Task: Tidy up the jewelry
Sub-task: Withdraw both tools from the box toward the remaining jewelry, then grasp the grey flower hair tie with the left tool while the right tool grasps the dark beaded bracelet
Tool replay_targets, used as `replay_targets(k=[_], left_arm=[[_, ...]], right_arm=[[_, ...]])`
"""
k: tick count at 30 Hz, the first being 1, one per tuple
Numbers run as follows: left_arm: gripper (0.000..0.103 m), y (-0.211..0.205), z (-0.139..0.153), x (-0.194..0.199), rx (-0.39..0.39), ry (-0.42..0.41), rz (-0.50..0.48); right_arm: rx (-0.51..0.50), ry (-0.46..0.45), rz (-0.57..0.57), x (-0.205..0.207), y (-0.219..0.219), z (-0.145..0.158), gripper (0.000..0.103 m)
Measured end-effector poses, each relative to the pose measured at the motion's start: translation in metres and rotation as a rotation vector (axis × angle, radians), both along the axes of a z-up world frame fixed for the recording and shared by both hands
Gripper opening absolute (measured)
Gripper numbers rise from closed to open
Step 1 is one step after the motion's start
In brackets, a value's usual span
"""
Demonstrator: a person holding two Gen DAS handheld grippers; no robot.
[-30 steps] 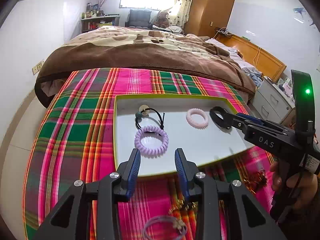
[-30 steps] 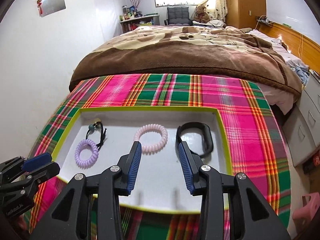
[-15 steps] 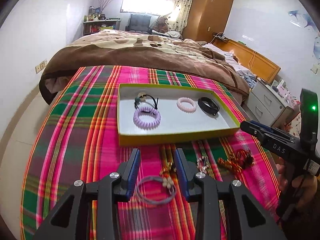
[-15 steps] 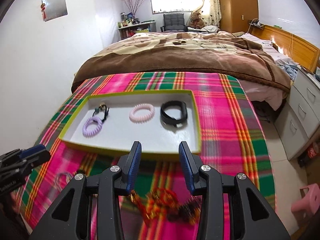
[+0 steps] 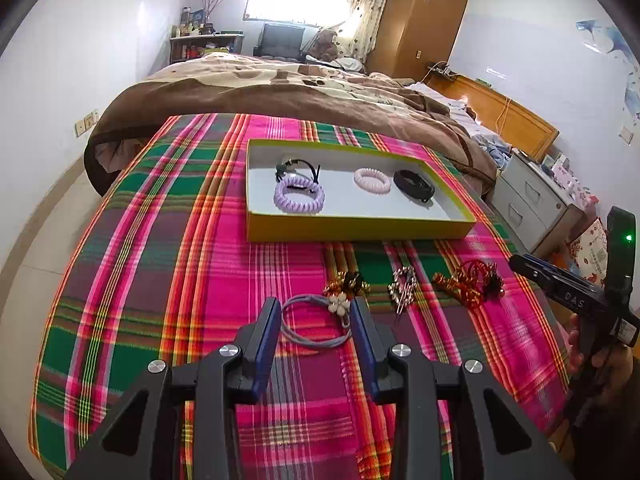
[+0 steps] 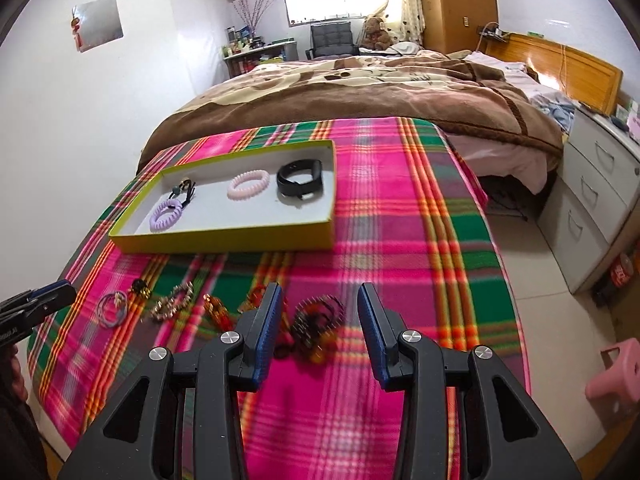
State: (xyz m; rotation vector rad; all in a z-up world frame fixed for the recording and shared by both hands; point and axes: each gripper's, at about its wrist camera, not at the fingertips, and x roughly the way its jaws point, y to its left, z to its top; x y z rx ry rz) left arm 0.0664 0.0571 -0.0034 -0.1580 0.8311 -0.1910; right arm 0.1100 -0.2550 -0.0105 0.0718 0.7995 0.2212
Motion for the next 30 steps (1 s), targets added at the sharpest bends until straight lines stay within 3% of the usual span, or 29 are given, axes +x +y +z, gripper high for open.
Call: replay_targets(k=[13,21,28,30], left_arm=[[0.035,0.006,-0.016,-0.003,-0.001,0.039,0.035],[0.035,0.007,-0.019,-0.002,0.004,0.05,0.043],[0.035,0.008,-0.019,-0.002,0.008,0.055,0.051],[0.035,0.009,-0.019,-0.002,0.01,0.057,0.053]], right_arm=[[-0.007,0.064,0.091,0.0,0.01,-0.023,0.04],[-0.071,0.094,0.063,0.011,0.02,-0.031,0.04],[-0.037,0.091,0.027,0.01,0.01,-0.03,0.04],[-0.031,0.089,0.023,0.009,0.008,-0.029,0.029]])
